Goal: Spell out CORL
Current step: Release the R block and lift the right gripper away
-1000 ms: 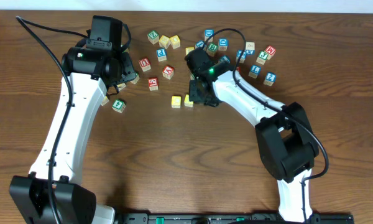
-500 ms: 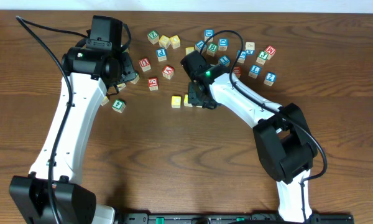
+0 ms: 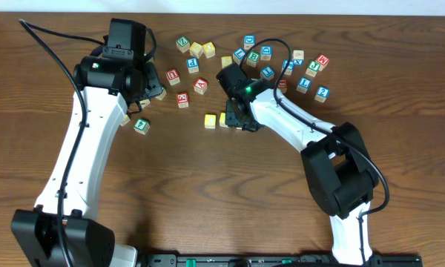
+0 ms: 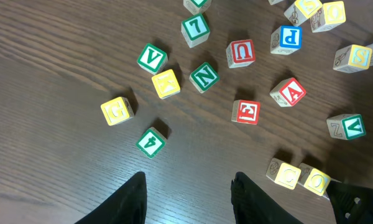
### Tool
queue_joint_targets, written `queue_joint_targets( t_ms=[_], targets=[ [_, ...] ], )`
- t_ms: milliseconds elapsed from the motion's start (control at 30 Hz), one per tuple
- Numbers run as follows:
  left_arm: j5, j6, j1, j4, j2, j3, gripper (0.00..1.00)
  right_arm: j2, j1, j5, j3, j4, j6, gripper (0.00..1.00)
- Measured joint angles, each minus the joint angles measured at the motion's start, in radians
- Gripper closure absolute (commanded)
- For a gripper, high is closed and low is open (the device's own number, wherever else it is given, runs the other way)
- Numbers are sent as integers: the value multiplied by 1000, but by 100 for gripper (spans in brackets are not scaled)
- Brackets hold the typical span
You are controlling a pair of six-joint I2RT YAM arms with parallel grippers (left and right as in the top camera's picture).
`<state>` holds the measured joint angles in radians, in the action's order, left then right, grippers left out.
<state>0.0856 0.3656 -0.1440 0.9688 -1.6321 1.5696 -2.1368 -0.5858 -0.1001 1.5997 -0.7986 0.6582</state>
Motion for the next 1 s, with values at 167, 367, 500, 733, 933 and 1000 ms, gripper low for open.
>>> queue_joint_targets(
  t_ms=[167, 367, 500, 733, 933, 1000],
  targets=[
    [0, 0, 0, 0, 0, 0, 56, 4, 27, 7, 121, -76, -29, 51],
    [0, 0, 0, 0, 0, 0, 56, 43, 102, 10, 248, -171, -64, 49],
    [0, 0, 0, 0, 0, 0, 56, 59, 183, 10, 266, -210, -71, 50],
    [0, 0, 0, 0, 0, 0, 56, 58, 292, -9, 262, -225, -66, 48],
    [0, 0, 0, 0, 0, 0, 56, 54, 340, -29, 249, -225, -55, 48],
    [0, 0, 0, 0, 0, 0, 56, 45, 359, -31, 249, -222, -51, 48]
  ],
)
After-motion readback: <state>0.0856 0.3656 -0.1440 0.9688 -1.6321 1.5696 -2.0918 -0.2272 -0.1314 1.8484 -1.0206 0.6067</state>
